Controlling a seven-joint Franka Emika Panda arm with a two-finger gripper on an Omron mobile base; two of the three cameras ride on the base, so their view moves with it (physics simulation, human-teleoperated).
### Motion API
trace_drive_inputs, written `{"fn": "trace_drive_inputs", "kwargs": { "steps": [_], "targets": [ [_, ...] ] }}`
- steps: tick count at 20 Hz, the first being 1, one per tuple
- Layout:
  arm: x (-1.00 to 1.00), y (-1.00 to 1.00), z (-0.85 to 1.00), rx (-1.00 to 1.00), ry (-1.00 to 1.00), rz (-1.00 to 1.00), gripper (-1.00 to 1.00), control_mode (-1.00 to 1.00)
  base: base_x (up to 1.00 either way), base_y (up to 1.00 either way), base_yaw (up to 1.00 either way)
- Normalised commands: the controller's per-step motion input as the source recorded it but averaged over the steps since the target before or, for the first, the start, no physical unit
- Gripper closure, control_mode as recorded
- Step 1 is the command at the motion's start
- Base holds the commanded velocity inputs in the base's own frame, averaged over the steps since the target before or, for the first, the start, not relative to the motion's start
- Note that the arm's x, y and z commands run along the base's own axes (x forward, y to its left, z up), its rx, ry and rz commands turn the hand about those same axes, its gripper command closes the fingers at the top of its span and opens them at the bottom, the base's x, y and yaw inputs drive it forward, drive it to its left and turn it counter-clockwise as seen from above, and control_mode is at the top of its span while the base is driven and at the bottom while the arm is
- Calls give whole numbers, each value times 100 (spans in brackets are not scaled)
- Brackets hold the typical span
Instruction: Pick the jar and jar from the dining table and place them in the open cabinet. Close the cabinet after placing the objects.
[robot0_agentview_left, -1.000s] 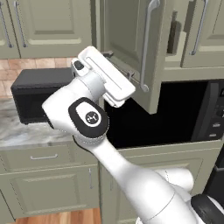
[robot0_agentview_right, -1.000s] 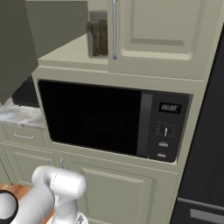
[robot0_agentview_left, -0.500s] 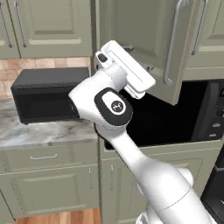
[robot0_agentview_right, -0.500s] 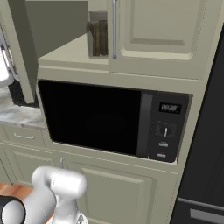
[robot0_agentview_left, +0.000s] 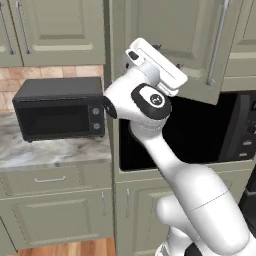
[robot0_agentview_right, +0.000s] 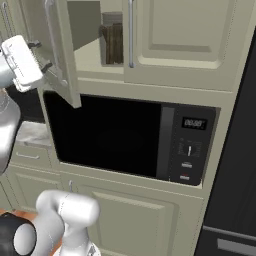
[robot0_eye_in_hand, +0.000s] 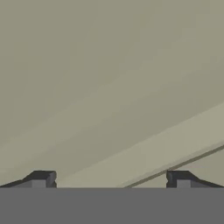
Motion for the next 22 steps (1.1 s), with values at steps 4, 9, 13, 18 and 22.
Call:
{"fn": "trace_drive_inputs", "kwargs": {
  "steps": [4, 9, 13, 18, 22],
  "targets": [
    [76, -24, 3, 0, 0, 17, -100, -100, 0, 0, 0],
    [70, -23, 0, 0, 0, 18, -100, -100, 0, 0, 0],
    [67, -22, 0, 0, 0, 17, -100, -100, 0, 0, 0],
    [68, -20, 0, 0, 0, 14, -100, -100, 0, 0, 0],
    [71, -15, 0, 0, 0, 11, -100, -100, 0, 0, 0]
  ]
}}
